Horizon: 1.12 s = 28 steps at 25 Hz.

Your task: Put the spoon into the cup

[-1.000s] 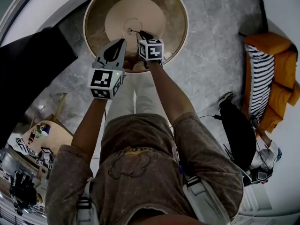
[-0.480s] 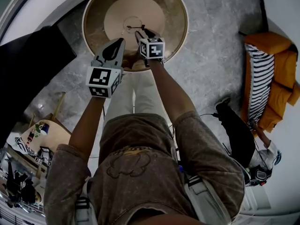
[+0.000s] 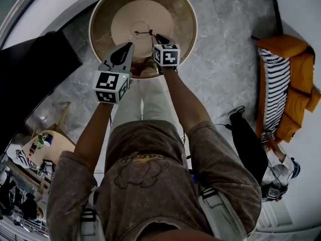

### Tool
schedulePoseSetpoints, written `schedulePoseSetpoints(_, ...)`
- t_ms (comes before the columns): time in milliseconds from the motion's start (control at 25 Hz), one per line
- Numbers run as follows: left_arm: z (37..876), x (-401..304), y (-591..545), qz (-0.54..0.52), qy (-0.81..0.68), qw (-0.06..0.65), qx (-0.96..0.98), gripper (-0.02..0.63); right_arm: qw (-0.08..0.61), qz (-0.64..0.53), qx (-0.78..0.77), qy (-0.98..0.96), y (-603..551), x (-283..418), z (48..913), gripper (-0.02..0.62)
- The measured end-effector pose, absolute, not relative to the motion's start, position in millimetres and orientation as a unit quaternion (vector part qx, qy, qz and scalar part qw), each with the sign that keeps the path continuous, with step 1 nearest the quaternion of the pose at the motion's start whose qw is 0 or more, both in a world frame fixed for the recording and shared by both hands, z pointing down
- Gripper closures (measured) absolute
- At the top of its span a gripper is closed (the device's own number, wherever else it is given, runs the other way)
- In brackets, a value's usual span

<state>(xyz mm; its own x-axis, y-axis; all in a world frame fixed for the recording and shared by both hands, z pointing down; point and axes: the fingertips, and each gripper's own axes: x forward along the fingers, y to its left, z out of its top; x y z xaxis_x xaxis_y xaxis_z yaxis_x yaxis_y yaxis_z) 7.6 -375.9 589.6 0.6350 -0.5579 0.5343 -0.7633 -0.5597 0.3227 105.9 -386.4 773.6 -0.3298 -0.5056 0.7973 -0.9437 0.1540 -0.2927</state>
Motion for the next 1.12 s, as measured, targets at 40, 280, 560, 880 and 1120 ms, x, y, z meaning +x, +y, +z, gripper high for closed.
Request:
schedulePoseSetpoints(40, 588.0, 7.3, -375.7, 0.188, -0.384, 0.273, 0.862, 0.598, 0.270, 0.402, 0.512, -0.709, -386.5, 107.0, 769.1, 0.542)
schedulePoseSetpoints(280, 576.4, 7.7, -372.9, 0.188, -0.393, 0.278, 0.856, 0.598, 0.272, 0.396, 0.504, -0.718, -379.2, 108.7, 742.3, 0.577)
schedulePoseSetpoints(560, 554.5, 5.2, -362.4, 0.183, -0.396, 0.277, 0.856, 0.598, 0.250, 0.378, 0.506, -0.734, -379.1, 101.5, 693.7, 0.577)
schedulePoseSetpoints(880, 511.1, 4.4, -352.2, 0.171, -0.390, 0.256, 0.868, 0.598, 0.201, 0.325, 0.524, -0.761, -383.8, 98.8, 608.3, 0.577)
schedulePoseSetpoints(1120, 471.7, -2.4, -345.3, 0.155, -0.389, 0.234, 0.877, 0.598, 0.135, 0.285, 0.534, -0.784, -371.6, 92.1, 528.6, 0.577)
